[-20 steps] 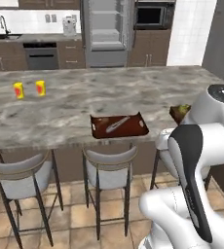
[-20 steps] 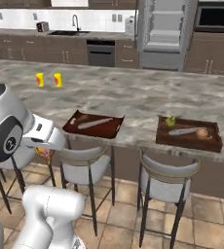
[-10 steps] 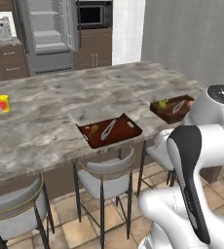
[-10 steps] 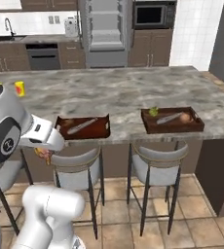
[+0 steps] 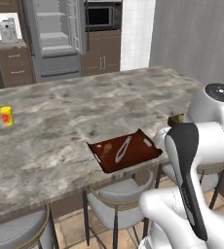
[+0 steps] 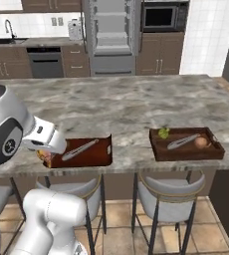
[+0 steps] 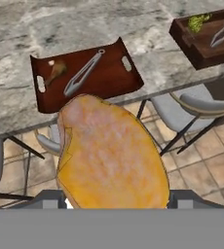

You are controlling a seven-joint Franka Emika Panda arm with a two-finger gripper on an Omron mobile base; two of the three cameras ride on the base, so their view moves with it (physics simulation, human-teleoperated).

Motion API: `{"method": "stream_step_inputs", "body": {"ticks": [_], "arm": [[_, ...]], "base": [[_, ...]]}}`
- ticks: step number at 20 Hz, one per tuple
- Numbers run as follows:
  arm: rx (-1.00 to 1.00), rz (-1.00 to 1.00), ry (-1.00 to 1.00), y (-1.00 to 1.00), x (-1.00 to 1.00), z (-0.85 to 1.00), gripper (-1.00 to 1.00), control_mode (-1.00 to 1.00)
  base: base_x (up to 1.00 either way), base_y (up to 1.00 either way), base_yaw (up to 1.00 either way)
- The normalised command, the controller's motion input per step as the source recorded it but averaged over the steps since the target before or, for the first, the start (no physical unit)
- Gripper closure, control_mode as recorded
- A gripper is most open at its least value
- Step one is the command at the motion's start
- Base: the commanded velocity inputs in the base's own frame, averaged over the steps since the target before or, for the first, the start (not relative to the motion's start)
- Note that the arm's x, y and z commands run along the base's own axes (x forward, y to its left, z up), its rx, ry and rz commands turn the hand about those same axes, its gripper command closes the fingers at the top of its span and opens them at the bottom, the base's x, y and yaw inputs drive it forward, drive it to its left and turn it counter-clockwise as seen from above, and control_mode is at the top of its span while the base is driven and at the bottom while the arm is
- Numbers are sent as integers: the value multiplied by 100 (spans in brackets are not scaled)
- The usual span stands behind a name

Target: Gather the broccoli and onion from the fridge and place them on a tray on the dining counter. Then gather the chicken drumsticks from the fridge and place them on the other tray.

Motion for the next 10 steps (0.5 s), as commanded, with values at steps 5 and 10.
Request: {"method": "stream_step_inputs", "body": {"ticks": [5, 10], "arm": [[0, 1, 0, -3, 5, 0, 100, -100], [0, 9, 13, -16, 42, 0, 100, -100]], "base": [[38, -16, 8], [0, 0, 0]]}}
